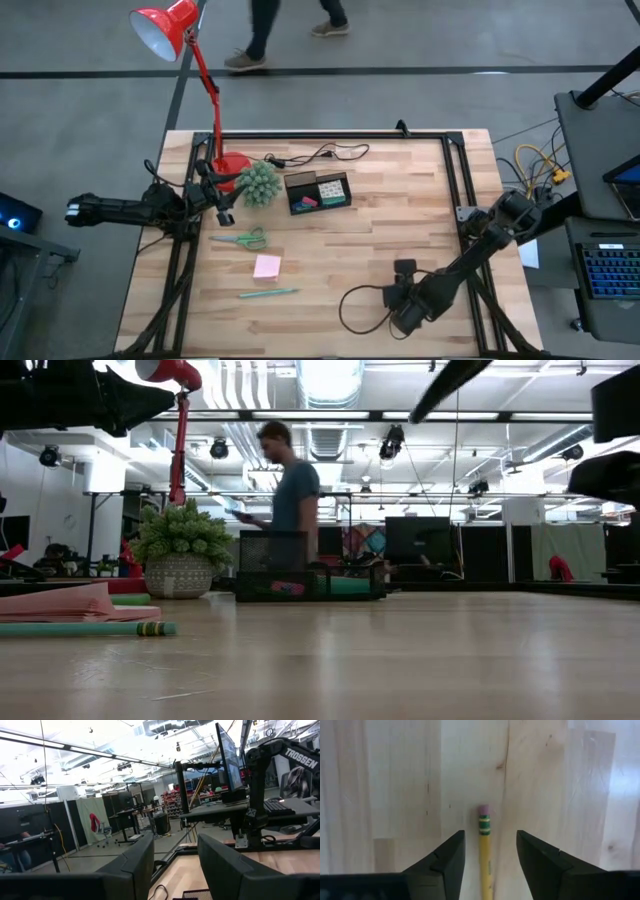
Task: Pick and place office supplies into organizer
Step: Put the yellow pencil into the desk organizer, then put the blue pencil into the desk organizer
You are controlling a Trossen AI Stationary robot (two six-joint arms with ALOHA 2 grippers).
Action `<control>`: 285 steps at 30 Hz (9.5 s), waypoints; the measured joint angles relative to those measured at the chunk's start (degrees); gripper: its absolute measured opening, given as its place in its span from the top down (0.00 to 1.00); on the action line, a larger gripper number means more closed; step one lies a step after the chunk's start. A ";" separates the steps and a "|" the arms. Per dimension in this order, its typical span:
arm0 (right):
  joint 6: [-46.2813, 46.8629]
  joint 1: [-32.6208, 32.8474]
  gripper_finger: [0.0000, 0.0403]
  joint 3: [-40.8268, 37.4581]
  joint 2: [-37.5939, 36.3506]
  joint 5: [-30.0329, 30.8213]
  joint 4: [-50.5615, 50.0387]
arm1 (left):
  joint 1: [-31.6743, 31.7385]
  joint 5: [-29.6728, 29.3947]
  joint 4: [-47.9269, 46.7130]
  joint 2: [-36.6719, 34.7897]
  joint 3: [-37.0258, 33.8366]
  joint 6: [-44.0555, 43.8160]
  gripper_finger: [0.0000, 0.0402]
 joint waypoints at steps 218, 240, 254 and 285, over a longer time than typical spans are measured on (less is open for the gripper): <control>-46.13 -50.21 0.84 13.67 3.80 -8.75 53.38 | 0.01 0.02 0.03 -0.09 0.00 0.04 0.65; -42.24 -37.46 0.95 13.58 -3.17 -8.88 42.92 | 0.01 0.01 -0.01 -0.09 0.00 0.02 0.65; -41.29 -31.38 0.98 -16.94 -41.44 4.73 42.10 | -0.01 0.02 -0.48 0.87 0.00 0.00 0.65; -53.16 -30.38 0.98 -53.41 -102.34 6.46 45.72 | 0.00 0.02 -0.10 6.78 0.00 -2.07 0.65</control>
